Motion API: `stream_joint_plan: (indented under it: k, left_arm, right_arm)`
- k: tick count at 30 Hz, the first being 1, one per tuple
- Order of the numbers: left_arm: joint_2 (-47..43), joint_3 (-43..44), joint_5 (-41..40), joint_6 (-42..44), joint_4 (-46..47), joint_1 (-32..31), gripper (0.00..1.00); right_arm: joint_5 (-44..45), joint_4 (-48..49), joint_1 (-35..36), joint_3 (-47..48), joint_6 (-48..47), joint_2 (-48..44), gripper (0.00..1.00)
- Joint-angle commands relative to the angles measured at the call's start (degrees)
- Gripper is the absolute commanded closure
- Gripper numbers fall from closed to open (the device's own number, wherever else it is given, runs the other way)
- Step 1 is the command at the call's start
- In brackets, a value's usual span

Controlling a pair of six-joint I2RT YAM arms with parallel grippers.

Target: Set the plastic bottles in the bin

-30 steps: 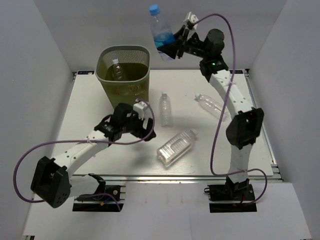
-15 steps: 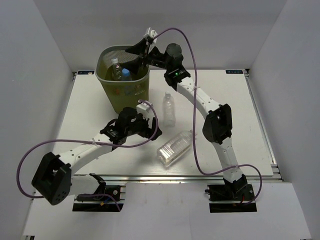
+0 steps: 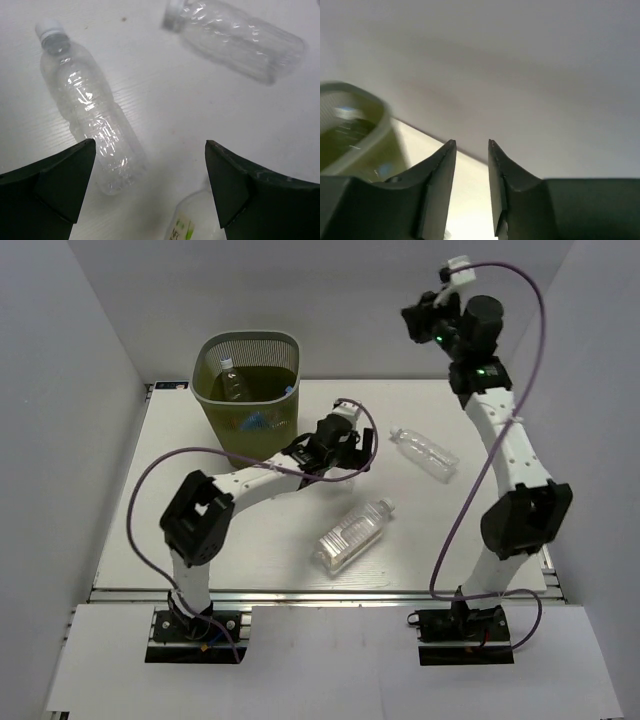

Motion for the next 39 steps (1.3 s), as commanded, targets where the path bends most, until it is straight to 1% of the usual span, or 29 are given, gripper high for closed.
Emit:
stream_joint_plan:
  k: [1,2,3,4,5,6,7,8,9,11,13,15,19,20,21,24,25,27,28,29,30,32,35,36,37,38,39]
  left_arm:
    - [9.1,11.8,-13.5,-7.7,-16.4,-1.6,0.0]
    - [11.1,14.5,-14.8,-8.5,-19.3,-2.3,0.0]
    - [13.2,19.9,-16.8,-11.8,-23.0,-2.9,0.0]
    - [14.9,22.1,-18.4,-12.8,-26.1,-2.9,0.0]
    - [16.6,24.3,-20.8,-14.1,-28.6,-2.9,0.0]
    - [18.9,27.4,-22.0,-14.9,-32.8,-3.6,0.0]
    - [18.9,28.0,-23.2,-15.7,-32.8,-4.2,0.0]
    - [19.4,28.0,-24.5,-15.7,-33.6,-4.2,0.0]
    - [19.4,28.0,-24.5,-15.7,-32.9,-4.2,0.0]
    - [20.1,28.0,-25.9,-15.2,-33.4,-4.2,0.0]
    - [21.3,28.0,-26.6,-15.2,-35.0,-4.2,0.0]
    - [22.5,27.3,-25.7,-15.2,-35.6,-4.2,0.0]
    - [23.1,24.9,-22.9,-14.1,-33.0,-4.2,0.0]
    - [24.2,24.9,-22.9,-14.1,-33.0,-4.2,0.04]
    - [24.7,25.7,-21.7,-14.1,-33.0,-4.2,0.08]
    - [25.2,25.7,-19.6,-13.3,-32.5,-4.2,0.32]
    - [23.7,23.5,-19.0,-12.8,-29.9,-4.2,0.46]
    - [21.6,22.1,-17.5,-10.8,-27.6,-4.2,0.56]
    - [20.4,22.1,-17.4,-9.7,-25.6,-4.2,0.61]
    - [17.9,22.1,-16.4,-8.7,-24.7,-4.2,0.63]
    - [16.5,23.2,-15.8,-6.2,-24.7,-4.2,0.64]
    - [12.0,25.6,-14.8,-2.4,-23.7,-4.7,0.68]
    - [7.8,33.1,-15.7,0.4,-24.4,-4.7,0.68]
    - [5.4,37.8,-15.7,2.6,-24.4,-4.7,0.68]
    - [4.5,40.3,-16.6,3.5,-24.4,-4.1,0.68]
    - [3.8,45.5,-18.0,4.2,-25.2,-4.1,0.68]
    - [3.3,48.1,-18.9,5.4,-26.0,-3.5,0.68]
  right_arm:
    - [6.3,-17.4,-4.7,-6.4,-5.5,-6.2,0.74]
    - [6.5,-19.7,-6.3,-7.3,-5.8,-7.5,0.74]
    - [6.4,-24.2,-7.3,-9.9,-6.1,-8.4,0.66]
    - [5.1,-25.1,-8.3,-13.8,-6.6,-9.2,0.58]
    - [4.8,-25.9,-9.0,-15.7,-6.9,-12.3,0.49]
    - [2.9,-25.5,-11.9,-22.1,-7.6,-13.2,0.44]
    - [2.4,-24.9,-12.7,-24.1,-8.3,-14.2,0.37]
    - [1.7,-23.7,-14.5,-26.1,-8.3,-17.0,0.37]
    - [1.0,-23.0,-14.8,-30.8,-8.3,-17.8,0.35]
    - [0.8,-23.1,-17.2,-32.7,-8.0,-19.0,0.33]
    - [-1.8,-23.6,-18.6,-34.9,-6.9,-19.0,0.31]
    - [-3.2,-23.6,-18.9,-36.2,-7.1,-19.1,0.3]
    - [-3.6,-22.6,-19.3,-38.0,-8.9,-19.1,0.27]
    - [-3.7,-22.5,-19.4,-38.2,-10.0,-19.0,0.27]
    - [-5.4,-23.0,-19.6,-38.1,-11.3,-19.0,0.24]
    - [-8.6,-26.5,-19.5,-36.6,-15.4,-17.4,0.11]
    - [-9.4,-27.8,-19.4,-35.5,-18.2,-16.5,0.1]
    - [-9.2,-30.9,-19.4,-34.3,-19.6,-14.5,0.1]
    - [-8.1,-32.0,-19.4,-33.9,-22.0,-13.7,0.1]
    - [-6.8,-32.5,-19.4,-33.4,-22.9,-13.0,0.1]
    - [-6.6,-32.7,-19.5,-33.3,-25.3,-11.7,0.1]
    - [-6.6,-33.1,-19.4,-33.2,-28.4,-10.7,0.1]
    - [-6.3,-33.6,-18.9,-31.2,-34.9,-7.3,0.1]
    - [-6.1,-34.6,-18.7,-30.4,-35.3,-5.3,0.1]
    - [-5.6,-35.0,-18.6,-28.6,-36.0,-2.9,0.1]
    - [-5.3,-35.4,-18.6,-26.6,-36.1,-0.6,0.1]
    - [-4.9,-36.2,-18.5,-24.9,-36.0,0.6,0.1]
